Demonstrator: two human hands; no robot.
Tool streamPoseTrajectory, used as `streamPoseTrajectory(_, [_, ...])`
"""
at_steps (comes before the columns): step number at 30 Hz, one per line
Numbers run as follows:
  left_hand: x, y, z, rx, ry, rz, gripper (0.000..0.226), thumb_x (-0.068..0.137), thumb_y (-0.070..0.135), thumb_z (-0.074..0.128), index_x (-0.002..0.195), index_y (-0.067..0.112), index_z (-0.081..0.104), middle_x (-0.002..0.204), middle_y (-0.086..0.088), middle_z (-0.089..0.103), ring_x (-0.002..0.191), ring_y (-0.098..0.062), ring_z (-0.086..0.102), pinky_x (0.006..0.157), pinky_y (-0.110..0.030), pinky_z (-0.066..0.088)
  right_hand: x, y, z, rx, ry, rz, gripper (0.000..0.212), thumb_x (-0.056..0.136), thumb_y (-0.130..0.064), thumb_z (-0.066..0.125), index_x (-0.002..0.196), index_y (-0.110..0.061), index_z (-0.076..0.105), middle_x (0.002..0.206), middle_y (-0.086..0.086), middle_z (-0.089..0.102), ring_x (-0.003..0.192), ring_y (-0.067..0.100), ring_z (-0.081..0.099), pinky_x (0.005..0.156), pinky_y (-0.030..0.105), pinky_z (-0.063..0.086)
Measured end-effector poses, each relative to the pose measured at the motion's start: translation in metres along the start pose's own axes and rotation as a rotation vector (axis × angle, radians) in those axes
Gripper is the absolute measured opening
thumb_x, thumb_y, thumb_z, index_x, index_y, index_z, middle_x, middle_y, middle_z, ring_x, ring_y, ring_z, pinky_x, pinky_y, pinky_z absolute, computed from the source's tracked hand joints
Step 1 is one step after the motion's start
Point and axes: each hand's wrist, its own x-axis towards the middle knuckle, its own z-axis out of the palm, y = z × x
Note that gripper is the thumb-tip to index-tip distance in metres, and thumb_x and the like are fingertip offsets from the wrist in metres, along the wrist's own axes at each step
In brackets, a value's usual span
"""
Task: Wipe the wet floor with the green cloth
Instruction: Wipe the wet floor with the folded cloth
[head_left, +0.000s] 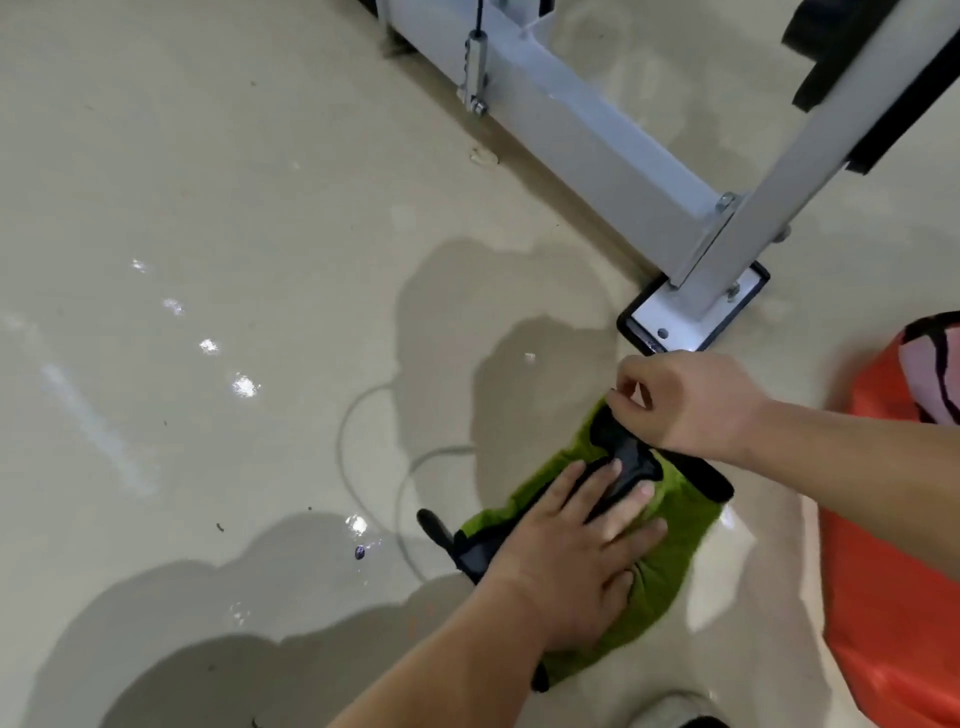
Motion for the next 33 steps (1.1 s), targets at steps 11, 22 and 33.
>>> streamPoseTrajectory(11, [-0.078,-0.157,-0.039,0.067,0.142,-0.653,0.066,0.104,0.049,0.012,0.167,0.029,0.007,0.175,-0.012,0.000,0.160,-0.036,-0.001,0.126,-0.061,0.002,0.019,-0.078,-0.022,0.167,-0.229,0.188,0.034,0.095,-0.054,0.049,0.116,-0.028,0.049,0.093,-0.002,0.067,0.091,0.027,0.063,0.081,0.042,0.053])
streamPoseTrajectory(22, [-0.041,-0.076,-0.027,0.071,0.036,-0.482,0.068,0.105,0.047,0.002,0.163,0.018,-0.017,0.173,-0.010,-0.018,0.154,-0.048,-0.022,0.123,-0.066,-0.005,-0.106,-0.074,0.028,0.273,-0.347,0.528,0.057,0.092,-0.045,0.058,0.143,-0.026,0.043,0.130,0.000,0.049,0.115,0.028,0.058,0.096,0.041,0.051])
streamPoseTrajectory(33, [0.026,-0.046,-0.025,0.139,-0.051,-0.322,0.061,0.108,0.051,0.006,0.162,0.036,-0.018,0.172,0.002,-0.025,0.155,-0.036,-0.028,0.123,-0.063,-0.014,-0.078,-0.007,0.020,0.117,-0.243,0.376,0.024,0.094,-0.050,0.053,0.099,-0.029,0.064,0.106,-0.004,0.066,0.093,0.023,0.059,0.072,0.032,0.044])
